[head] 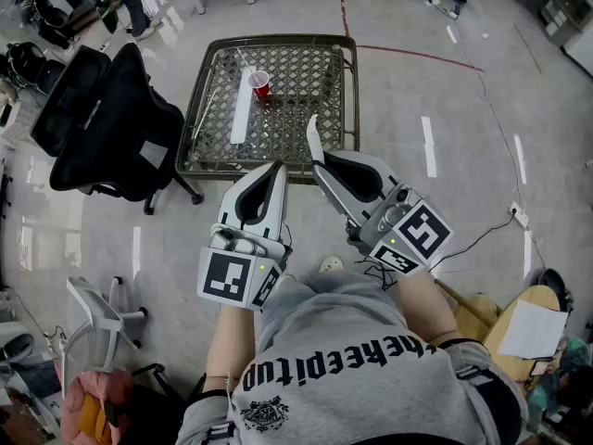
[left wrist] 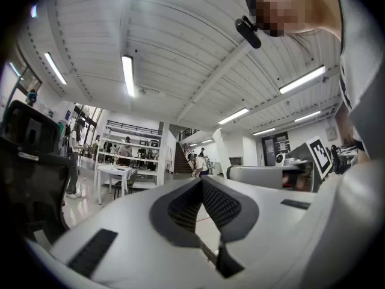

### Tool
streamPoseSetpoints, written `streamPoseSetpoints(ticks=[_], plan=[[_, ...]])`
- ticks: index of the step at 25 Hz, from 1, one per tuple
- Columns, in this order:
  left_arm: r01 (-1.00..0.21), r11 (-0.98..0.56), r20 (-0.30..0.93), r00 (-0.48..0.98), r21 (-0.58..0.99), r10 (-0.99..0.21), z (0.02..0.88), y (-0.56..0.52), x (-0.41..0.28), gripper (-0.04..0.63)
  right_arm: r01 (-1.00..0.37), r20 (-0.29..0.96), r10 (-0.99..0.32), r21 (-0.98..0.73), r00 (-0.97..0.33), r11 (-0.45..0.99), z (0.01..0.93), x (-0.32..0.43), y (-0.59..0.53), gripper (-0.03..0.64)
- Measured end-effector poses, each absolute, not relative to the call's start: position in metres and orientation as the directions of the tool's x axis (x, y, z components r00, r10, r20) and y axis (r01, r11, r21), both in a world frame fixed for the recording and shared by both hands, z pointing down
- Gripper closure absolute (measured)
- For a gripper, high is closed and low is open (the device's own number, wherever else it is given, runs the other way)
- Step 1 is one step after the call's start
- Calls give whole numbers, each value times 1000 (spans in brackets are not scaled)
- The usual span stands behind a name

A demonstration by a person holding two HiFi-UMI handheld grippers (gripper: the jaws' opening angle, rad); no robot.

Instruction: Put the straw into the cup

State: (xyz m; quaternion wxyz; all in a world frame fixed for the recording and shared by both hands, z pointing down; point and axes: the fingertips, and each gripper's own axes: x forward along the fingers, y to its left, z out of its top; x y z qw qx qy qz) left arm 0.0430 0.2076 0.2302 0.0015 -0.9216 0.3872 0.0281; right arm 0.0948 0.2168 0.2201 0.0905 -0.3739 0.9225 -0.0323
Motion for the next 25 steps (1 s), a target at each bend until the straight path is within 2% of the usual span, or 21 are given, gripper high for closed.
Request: streamPoseSetpoints(ticks=[18,25], plan=[[-715,-700,-45,699,3,-714,225,209,33,571,-680,-146,-692,-128,-707,722,217,78,217,561],[-734,-679,-59,679,-8,-732,226,209,38,571,-656,-165,-683,-193,-711,729,221,87,213,560]])
